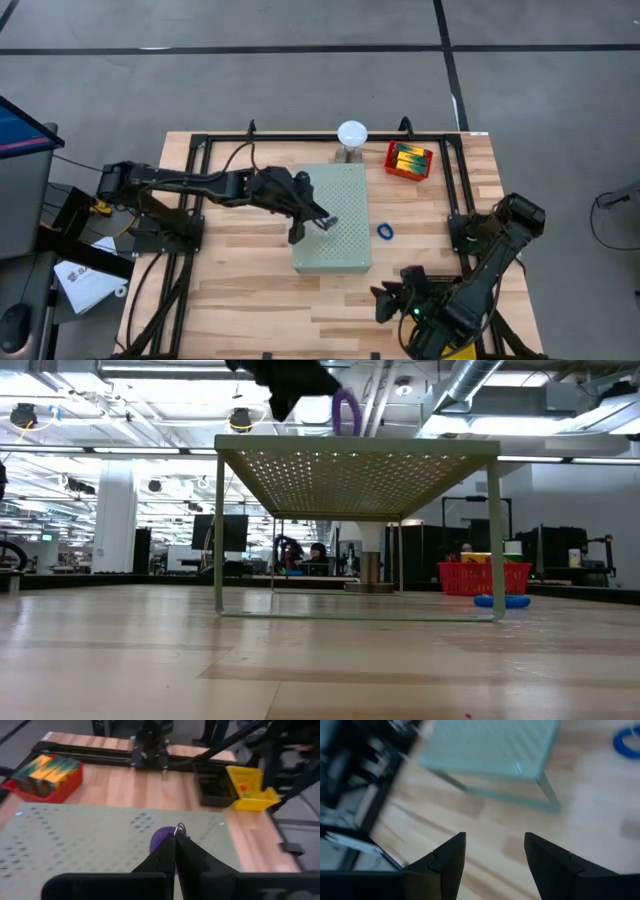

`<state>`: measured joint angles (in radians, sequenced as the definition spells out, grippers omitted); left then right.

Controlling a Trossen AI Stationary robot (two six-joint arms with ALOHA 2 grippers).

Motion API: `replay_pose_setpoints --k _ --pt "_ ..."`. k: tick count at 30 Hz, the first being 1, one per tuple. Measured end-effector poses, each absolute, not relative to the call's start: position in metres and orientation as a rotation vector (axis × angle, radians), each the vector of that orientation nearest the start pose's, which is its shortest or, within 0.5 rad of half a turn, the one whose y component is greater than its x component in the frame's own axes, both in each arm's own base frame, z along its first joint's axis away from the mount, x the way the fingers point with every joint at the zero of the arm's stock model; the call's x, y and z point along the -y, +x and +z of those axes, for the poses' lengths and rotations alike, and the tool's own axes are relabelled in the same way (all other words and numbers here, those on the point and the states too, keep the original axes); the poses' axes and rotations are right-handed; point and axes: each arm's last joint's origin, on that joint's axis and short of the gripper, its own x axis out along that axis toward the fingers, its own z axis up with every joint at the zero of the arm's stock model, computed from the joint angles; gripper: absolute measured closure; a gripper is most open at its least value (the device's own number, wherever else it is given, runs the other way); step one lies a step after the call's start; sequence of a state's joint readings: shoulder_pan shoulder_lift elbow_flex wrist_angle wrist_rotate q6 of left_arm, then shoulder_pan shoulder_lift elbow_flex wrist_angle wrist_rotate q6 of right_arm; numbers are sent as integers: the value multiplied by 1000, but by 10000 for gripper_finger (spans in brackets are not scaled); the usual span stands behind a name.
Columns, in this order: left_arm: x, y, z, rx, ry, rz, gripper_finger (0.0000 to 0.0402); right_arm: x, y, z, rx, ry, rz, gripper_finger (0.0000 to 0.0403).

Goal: Pick & Place Office Desk Supplies
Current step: Put the purple spring keychain into the yellow bin

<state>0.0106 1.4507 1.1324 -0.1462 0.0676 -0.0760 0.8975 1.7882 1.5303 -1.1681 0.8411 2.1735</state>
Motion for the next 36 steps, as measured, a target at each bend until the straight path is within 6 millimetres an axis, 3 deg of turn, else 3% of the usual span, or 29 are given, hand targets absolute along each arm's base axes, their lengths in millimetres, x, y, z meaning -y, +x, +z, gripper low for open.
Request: replay_pose_setpoints --k 7,20,26,36 --pt "28 324 313 -397 -137 -100 401 -234 244 288 -230 872 -766 204" --pt "77 320 324 -282 -176 -117 401 -211 271 337 -208 689 -588 204" --pt "84 319 327 -245 -200 -126 401 -207 287 341 -233 663 -528 204" --pt "93 316 327 -247 -218 -142 401 -204 291 341 -235 634 -533 204"
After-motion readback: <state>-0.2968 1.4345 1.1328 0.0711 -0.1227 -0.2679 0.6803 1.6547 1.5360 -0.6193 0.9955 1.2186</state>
